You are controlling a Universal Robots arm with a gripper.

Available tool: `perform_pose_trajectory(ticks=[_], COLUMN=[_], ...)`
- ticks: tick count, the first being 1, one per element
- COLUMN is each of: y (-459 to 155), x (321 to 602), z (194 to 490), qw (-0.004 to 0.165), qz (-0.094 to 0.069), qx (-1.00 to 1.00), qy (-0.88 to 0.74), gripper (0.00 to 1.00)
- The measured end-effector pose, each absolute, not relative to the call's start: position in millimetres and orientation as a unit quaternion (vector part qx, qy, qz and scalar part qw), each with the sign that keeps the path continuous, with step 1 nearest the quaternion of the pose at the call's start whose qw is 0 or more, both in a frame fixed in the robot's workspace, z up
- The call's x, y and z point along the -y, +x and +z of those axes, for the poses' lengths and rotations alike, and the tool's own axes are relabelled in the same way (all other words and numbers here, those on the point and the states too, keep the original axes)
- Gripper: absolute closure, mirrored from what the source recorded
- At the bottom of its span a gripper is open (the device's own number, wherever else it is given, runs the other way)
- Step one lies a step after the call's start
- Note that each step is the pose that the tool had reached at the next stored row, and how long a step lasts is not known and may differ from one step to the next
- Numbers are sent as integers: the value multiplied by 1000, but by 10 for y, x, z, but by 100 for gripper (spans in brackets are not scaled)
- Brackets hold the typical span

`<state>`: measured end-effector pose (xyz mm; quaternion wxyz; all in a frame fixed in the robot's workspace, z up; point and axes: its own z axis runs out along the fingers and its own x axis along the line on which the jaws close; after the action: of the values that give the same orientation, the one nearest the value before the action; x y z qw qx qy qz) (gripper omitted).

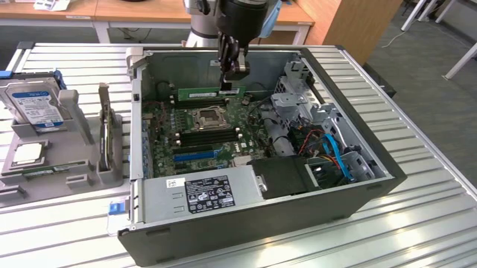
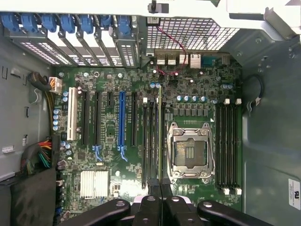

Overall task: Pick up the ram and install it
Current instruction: 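Pick up the ram and move it above insertion slot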

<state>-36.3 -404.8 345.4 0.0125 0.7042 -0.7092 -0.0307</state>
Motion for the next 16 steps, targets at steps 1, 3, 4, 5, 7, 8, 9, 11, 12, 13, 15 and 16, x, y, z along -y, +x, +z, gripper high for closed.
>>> perform_pose_trajectory(ticks=[1, 3, 4, 5, 7, 8, 9, 11, 12, 13, 15, 16], y=[-363, -363, -363, -363, -363, -363, -363, -363, -363, -363, -363, -363], x=[4049, 4049, 4049, 4049, 4049, 4049, 4049, 4049, 4049, 4049, 4049, 4049], z=[3400, 3366, 3357, 3349, 3332, 3323, 3314, 3299, 3296, 3296, 3296, 3295], qw=[12, 12, 12, 12, 13, 12, 12, 12, 12, 13, 13, 12], qz=[-31, -31, -31, -31, -31, -31, -31, -31, -31, -31, -31, -31], qx=[709, 709, 709, 709, 709, 709, 709, 709, 709, 709, 709, 709], qy=[704, 704, 704, 704, 704, 704, 704, 704, 704, 704, 704, 704], gripper=[89, 89, 89, 89, 89, 89, 89, 89, 89, 89, 89, 89])
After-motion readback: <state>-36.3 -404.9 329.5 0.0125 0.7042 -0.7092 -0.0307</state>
